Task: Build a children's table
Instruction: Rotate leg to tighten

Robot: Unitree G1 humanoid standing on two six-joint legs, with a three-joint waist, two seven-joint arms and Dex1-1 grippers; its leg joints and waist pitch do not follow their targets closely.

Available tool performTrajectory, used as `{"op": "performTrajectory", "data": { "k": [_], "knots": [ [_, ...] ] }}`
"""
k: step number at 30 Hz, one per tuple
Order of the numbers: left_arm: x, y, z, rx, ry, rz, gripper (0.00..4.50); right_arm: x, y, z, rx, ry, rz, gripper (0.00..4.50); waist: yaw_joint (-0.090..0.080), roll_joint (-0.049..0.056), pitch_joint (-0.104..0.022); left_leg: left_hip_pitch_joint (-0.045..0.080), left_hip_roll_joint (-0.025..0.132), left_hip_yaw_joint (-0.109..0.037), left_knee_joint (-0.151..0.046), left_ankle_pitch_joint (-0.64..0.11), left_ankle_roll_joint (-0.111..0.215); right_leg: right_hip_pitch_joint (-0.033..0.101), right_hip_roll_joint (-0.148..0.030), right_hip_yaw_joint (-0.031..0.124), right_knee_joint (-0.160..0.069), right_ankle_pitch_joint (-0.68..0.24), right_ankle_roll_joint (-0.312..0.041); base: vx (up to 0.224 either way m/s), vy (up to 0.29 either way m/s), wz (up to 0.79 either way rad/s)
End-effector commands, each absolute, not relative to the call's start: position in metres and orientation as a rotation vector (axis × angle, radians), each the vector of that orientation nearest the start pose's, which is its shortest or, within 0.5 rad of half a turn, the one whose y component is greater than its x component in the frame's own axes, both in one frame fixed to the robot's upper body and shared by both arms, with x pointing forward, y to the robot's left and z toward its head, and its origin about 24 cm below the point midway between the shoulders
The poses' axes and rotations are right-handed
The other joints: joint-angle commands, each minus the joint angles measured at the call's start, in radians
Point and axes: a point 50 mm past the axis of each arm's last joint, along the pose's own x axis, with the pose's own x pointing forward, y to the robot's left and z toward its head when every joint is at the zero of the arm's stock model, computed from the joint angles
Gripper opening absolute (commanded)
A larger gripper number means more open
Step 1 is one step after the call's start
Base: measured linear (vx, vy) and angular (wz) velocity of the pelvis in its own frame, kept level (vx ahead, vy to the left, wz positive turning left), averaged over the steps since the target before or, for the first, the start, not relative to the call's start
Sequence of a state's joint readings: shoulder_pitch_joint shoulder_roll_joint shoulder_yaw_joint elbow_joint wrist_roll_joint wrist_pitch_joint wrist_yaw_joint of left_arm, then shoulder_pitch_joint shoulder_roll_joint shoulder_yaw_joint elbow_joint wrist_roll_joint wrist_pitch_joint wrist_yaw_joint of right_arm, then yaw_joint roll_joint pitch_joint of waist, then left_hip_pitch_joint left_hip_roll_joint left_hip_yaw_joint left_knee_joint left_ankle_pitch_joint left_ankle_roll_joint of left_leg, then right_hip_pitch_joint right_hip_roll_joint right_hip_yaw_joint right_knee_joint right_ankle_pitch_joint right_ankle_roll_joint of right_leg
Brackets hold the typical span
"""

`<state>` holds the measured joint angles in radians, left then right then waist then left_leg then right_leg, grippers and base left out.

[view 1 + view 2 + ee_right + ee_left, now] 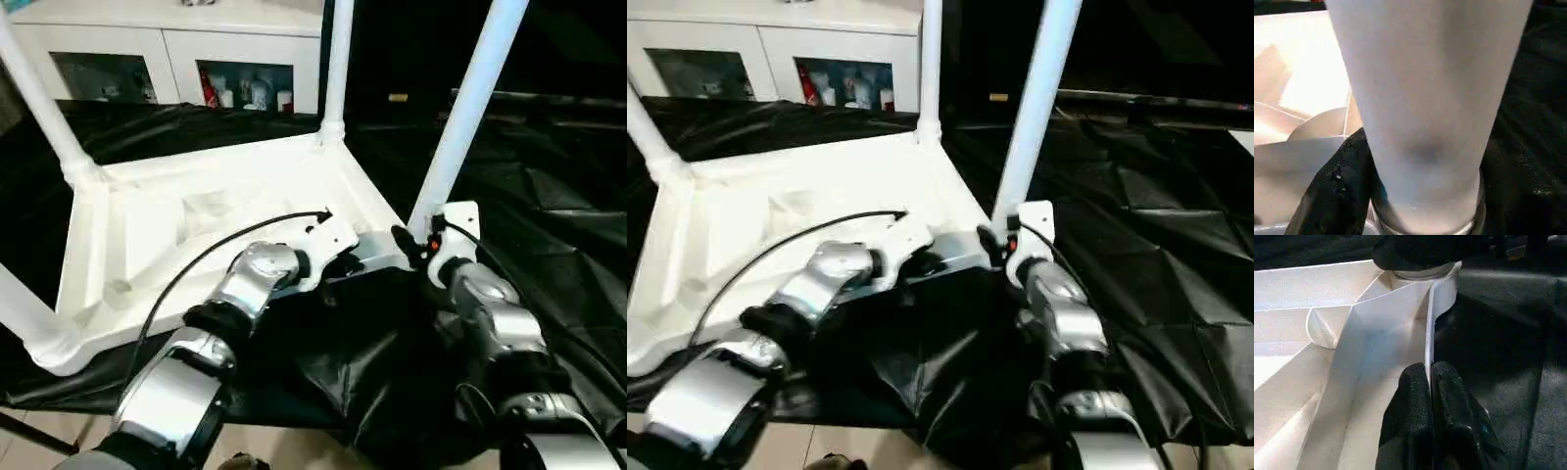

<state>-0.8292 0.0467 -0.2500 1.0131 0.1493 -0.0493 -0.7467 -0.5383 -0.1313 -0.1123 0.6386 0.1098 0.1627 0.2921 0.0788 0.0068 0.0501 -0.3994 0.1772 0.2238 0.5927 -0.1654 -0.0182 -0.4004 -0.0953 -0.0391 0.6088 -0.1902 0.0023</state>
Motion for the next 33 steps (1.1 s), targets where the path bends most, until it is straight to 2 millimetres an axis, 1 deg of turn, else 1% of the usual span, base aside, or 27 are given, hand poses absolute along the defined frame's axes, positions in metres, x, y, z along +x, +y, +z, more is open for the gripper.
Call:
{"op": "performTrajectory", "data": {
  "k": [1, 2, 5, 6, 7, 8, 9, 10, 11, 12, 13, 15, 16, 17, 18, 19, 20, 21, 22, 24, 25, 26, 27, 28, 30, 31, 33],
  "knots": [
    [0.36, 0.032, 0.07, 0.363, 0.201, -0.986, 0.0, 0.334, -0.111, 0.023, 0.087, 0.328, 0.448, 3.2, -0.006, -0.007, -0.065, 0.037, 0.053, -0.038, -0.075, -0.265, 0.01, 0.029, -0.059, 0.033, -0.085, -0.196, -0.194, 0.0, 0.0, 0.0],
    [0.36, 0.032, 0.071, 0.364, 0.201, -0.988, 0.0, 0.334, -0.111, 0.023, 0.084, 0.325, 0.449, 3.34, -0.006, -0.008, -0.065, 0.037, 0.053, -0.038, -0.076, -0.268, 0.011, 0.03, -0.058, 0.033, -0.085, -0.199, -0.194, 0.0, 0.0, 0.0],
    [0.359, 0.04, 0.071, 0.375, 0.185, -1.044, 0.0, 0.334, -0.114, 0.028, 0.055, 0.298, 0.503, 3.37, -0.008, -0.007, -0.063, 0.035, 0.054, -0.041, -0.078, -0.283, 0.012, 0.031, -0.06, 0.032, -0.086, -0.226, -0.193, 0.0, 0.0, 0.0],
    [0.358, 0.044, 0.07, 0.378, 0.185, -1.062, 0.0, 0.333, -0.116, 0.029, 0.051, 0.296, 0.536, 3.63, -0.01, -0.009, -0.063, 0.034, 0.053, -0.041, -0.078, -0.295, 0.014, 0.031, -0.06, 0.031, -0.089, -0.243, -0.188, 0.0, 0.0, 0.0],
    [0.358, 0.047, 0.069, 0.381, 0.186, -1.077, 0.0, 0.332, -0.117, 0.03, 0.05, 0.299, 0.57, 3.63, -0.015, -0.008, -0.064, 0.032, 0.055, -0.043, -0.08, -0.29, 0.014, 0.034, -0.06, 0.031, -0.087, -0.235, -0.187, 0.0, 0.0, 0.0],
    [0.357, 0.051, 0.069, 0.385, 0.186, -1.094, 0.0, 0.331, -0.12, 0.032, 0.044, 0.295, 0.609, 3.63, -0.019, -0.009, -0.065, 0.031, 0.055, -0.043, -0.078, -0.283, 0.02, 0.035, -0.059, 0.03, -0.084, -0.212, -0.195, 0.0, 0.0, 0.0],
    [0.356, 0.056, 0.068, 0.388, 0.191, -1.108, 0.0, 0.33, -0.124, 0.034, 0.035, 0.292, 0.649, 3.63, -0.02, -0.009, -0.065, 0.03, 0.054, -0.042, -0.078, -0.278, 0.025, 0.036, -0.058, 0.03, -0.083, -0.199, -0.199, 0.0, 0.0, 0.0],
    [0.355, 0.06, 0.067, 0.393, 0.194, -1.127, 0.0, 0.328, -0.127, 0.036, 0.022, 0.286, 0.699, 3.63, -0.02, -0.011, -0.064, 0.03, 0.054, -0.042, -0.077, -0.276, 0.032, 0.038, -0.059, 0.03, -0.083, -0.192, -0.204, 0.0, 0.0, 0.0],
    [0.353, 0.065, 0.066, 0.397, 0.196, -1.149, 0.0, 0.325, -0.13, 0.038, 0.003, 0.28, 0.748, 3.63, -0.021, -0.021, -0.065, 0.026, 0.055, -0.039, -0.073, -0.261, 0.047, 0.04, -0.06, 0.031, -0.081, -0.171, -0.212, 0.0, 0.0, 0.0],
    [0.352, 0.07, 0.065, 0.402, 0.206, -1.168, 0.0, 0.322, -0.134, 0.04, -0.016, 0.279, 0.803, 3.63, -0.019, -0.017, -0.065, 0.026, 0.054, -0.04, -0.071, -0.251, 0.054, 0.04, -0.062, 0.031, -0.079, -0.167, -0.218, 0.0, 0.0, 0.0],
    [0.35, 0.075, 0.064, 0.411, 0.211, -1.199, 0.0, 0.319, -0.139, 0.043, -0.032, 0.279, 0.858, 3.63, -0.014, -0.015, -0.065, 0.025, 0.057, -0.038, -0.069, -0.229, 0.07, 0.043, -0.061, 0.03, -0.078, -0.152, -0.226, 0.0, 0.0, 0.0],
    [0.346, 0.083, 0.063, 0.417, 0.213, -1.259, 0.0, 0.316, -0.147, 0.046, -0.054, 0.279, 0.917, 3.63, -0.013, -0.011, -0.066, 0.026, 0.06, -0.035, -0.068, -0.214, 0.076, 0.04, -0.058, 0.028, -0.072, -0.127, -0.241, 0.0, 0.0, 0.0],
    [0.345, 0.085, 0.063, 0.42, 0.215, -1.271, 0.0, 0.316, -0.148, 0.047, -0.058, 0.28, 0.927, 3.63, -0.014, -0.011, -0.066, 0.026, 0.061, -0.035, -0.068, -0.211, 0.075, 0.039, -0.057, 0.028, -0.071, -0.121, -0.247, 0.0, 0.0, 0.0],
    [0.341, 0.095, 0.062, 0.436, 0.231, -1.326, 0.0, 0.314, -0.156, 0.051, -0.073, 0.287, 0.974, 3.63, -0.013, -0.011, -0.067, 0.029, 0.061, -0.033, -0.067, -0.213, 0.074, 0.038, -0.056, 0.027, -0.069, -0.114, -0.258, 0.0, 0.0, 0.0],
    [0.34, 0.097, 0.061, 0.44, 0.235, -1.339, 0.0, 0.313, -0.158, 0.052, -0.076, 0.29, 0.986, 3.63, -0.011, -0.011, -0.066, 0.025, 0.062, -0.034, -0.068, -0.208, 0.075, 0.042, -0.057, 0.026, -0.065, -0.109, -0.266, 0.0, 0.0, 0.0],
    [0.338, 0.101, 0.061, 0.446, 0.243, -1.359, 0.0, 0.312, -0.161, 0.053, -0.08, 0.296, 1.005, 3.63, -0.01, -0.008, -0.066, 0.029, 0.064, -0.032, -0.067, -0.218, 0.075, 0.037, -0.056, 0.027, -0.066, -0.108, -0.27, 0.0, 0.0, 0.0],
    [0.336, 0.106, 0.061, 0.445, 0.249, -1.383, 0.0, 0.311, -0.165, 0.055, -0.09, 0.302, 1.03, 3.63, -0.01, -0.009, -0.066, 0.03, 0.064, -0.032, -0.067, -0.219, 0.074, 0.036, -0.056, 0.027, -0.065, -0.107, -0.272, 0.0, 0.0, 0.0],
    [0.334, 0.111, 0.062, 0.44, 0.255, -1.414, 0.0, 0.31, -0.169, 0.058, -0.104, 0.309, 1.058, 3.63, -0.007, -0.012, -0.065, 0.03, 0.064, -0.031, -0.067, -0.221, 0.071, 0.037, -0.057, 0.027, -0.065, -0.118, -0.276, 0.0, 0.0, 0.0],
    [0.331, 0.117, 0.063, 0.434, 0.267, -1.449, 0.0, 0.309, -0.172, 0.06, -0.117, 0.315, 1.091, 3.63, -0.005, -0.01, -0.065, 0.032, 0.067, -0.032, -0.069, -0.224, 0.068, 0.036, -0.058, 0.028, -0.065, -0.126, -0.276, 0.0, 0.0, 0.0],
    [0.33, 0.118, 0.064, 0.432, 0.271, -1.46, 0.0, 0.309, -0.173, 0.061, -0.124, 0.316, 1.1, 3.63, -0.004, -0.009, -0.064, 0.034, 0.068, -0.03, -0.07, -0.234, 0.061, 0.031, -0.057, 0.029, -0.065, -0.135, -0.276, 0.0, 0.0, 0.0],
    [0.329, 0.12, 0.064, 0.429, 0.275, -1.473, 0.0, 0.308, -0.174, 0.062, -0.131, 0.317, 1.113, 3.63, -0.001, -0.009, -0.063, 0.036, 0.068, -0.03, -0.07, -0.245, 0.051, 0.03, -0.058, 0.03, -0.066, -0.147, -0.275, 0.0, 0.0, 0.0],
    [0.327, 0.123, 0.064, 0.429, 0.285, -1.493, 0.0, 0.307, -0.175, 0.063, -0.143, 0.325, 1.131, 3.63, 0.005, -0.011, -0.063, 0.038, 0.068, -0.03, -0.071, -0.249, 0.044, 0.029, -0.06, 0.031, -0.067, -0.161, -0.272, 0.0, 0.0, 0.0],
    [0.326, 0.125, 0.065, 0.432, 0.287, -1.503, 0.0, 0.307, -0.176, 0.063, -0.152, 0.331, 1.144, 3.63, 0.007, -0.014, -0.063, 0.038, 0.068, -0.029, -0.071, -0.247, 0.043, 0.029, -0.06, 0.031, -0.067, -0.165, -0.269, 0.0, 0.0, 0.0],
    [0.326, 0.125, 0.065, 0.432, 0.287, -1.503, 0.0, 0.307, -0.176, 0.063, -0.152, 0.331, 1.144, 3.63, 0.011, -0.012, -0.063, 0.039, 0.069, -0.029, -0.071, -0.243, 0.039, 0.029, -0.061, 0.031, -0.066, -0.164, -0.268, 0.0, 0.0, 0.0],
    [0.325, 0.128, 0.066, 0.434, 0.288, -1.513, 0.0, 0.306, -0.176, 0.063, -0.162, 0.341, 1.168, 3.63, 0.014, -0.012, -0.063, 0.038, 0.068, -0.029, -0.071, -0.239, 0.035, 0.029, -0.06, 0.032, -0.064, -0.155, -0.263, 0.0, 0.0, 0.0],
    [0.325, 0.128, 0.067, 0.434, 0.284, -1.51, 0.0, 0.306, -0.176, 0.063, -0.163, 0.345, 1.178, 3.39, 0.014, -0.016, -0.063, 0.037, 0.067, -0.029, -0.071, -0.239, 0.033, 0.03, -0.06, 0.032, -0.065, -0.157, -0.26, 0.0, 0.0, 0.0],
    [0.325, 0.128, 0.068, 0.433, 0.281, -1.505, 0.0, 0.305, -0.175, 0.063, -0.159, 0.347, 1.186, 3.29, 0.014, -0.016, -0.064, 0.036, 0.067, -0.029, -0.071, -0.234, 0.035, 0.03, -0.061, 0.032, -0.064, -0.157, -0.257, 0.0, 0.0, 0.0]
  ]
}}
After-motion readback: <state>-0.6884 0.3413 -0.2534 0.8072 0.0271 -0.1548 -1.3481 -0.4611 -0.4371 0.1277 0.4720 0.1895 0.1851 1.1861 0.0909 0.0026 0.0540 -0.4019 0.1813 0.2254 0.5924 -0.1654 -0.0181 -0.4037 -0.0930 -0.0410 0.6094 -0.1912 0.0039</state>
